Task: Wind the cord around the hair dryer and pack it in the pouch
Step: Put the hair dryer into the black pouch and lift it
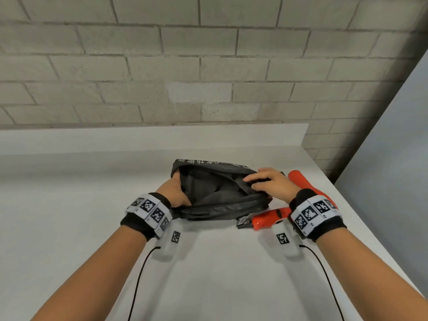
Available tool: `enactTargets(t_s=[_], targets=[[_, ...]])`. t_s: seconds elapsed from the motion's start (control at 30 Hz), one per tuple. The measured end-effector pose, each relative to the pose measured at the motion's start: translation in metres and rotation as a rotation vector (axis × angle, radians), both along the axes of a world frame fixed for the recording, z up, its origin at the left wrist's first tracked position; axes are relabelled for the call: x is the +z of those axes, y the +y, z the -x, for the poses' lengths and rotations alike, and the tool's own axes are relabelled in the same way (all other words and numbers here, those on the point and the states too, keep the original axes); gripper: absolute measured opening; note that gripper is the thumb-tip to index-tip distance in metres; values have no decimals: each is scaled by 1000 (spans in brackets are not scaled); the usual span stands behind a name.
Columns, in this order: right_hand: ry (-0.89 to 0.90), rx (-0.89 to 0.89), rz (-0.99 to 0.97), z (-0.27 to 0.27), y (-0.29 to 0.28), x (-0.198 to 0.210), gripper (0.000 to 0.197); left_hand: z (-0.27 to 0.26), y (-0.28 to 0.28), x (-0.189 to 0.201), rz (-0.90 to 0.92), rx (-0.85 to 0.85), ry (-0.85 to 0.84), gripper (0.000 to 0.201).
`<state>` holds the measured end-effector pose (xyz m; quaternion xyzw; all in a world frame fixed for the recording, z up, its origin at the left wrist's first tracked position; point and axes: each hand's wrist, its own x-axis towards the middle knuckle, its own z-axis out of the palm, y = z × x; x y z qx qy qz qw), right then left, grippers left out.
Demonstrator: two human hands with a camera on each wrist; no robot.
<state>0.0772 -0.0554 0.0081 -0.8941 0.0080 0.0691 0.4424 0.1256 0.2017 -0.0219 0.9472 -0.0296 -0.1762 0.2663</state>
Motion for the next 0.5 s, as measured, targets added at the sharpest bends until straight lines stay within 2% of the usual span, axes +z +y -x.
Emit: enactTargets(t_s=[0.07,0.13,0.2,0.23,0.27,0.37,0.43,0.5], targets=[[-89,-103,-187,7,-2,3,27,-6,4,0,225,105,16,107],[-147,-262,-237,15,-6,3,26,-12,6,1,434,258,-35,101],[-128,-327,-74,24,-13,-2,27,-14,5,3,562,384,-115,96],[-65,-305,48,29,-16,-5,30,-14,4,4,574,406,-145,94],[16,-263,177,33,-20,-8,36,-14,3,5,541,398,-159,91],[284,-190,478,42,-25,-18,55,-8,-1,4,292,273,-143,86],[435,-177,511,43,-27,-28,63,-3,-3,2,187,218,-153,81],[484,-199,435,43,-26,-36,64,1,-5,-1,148,193,-192,68]])
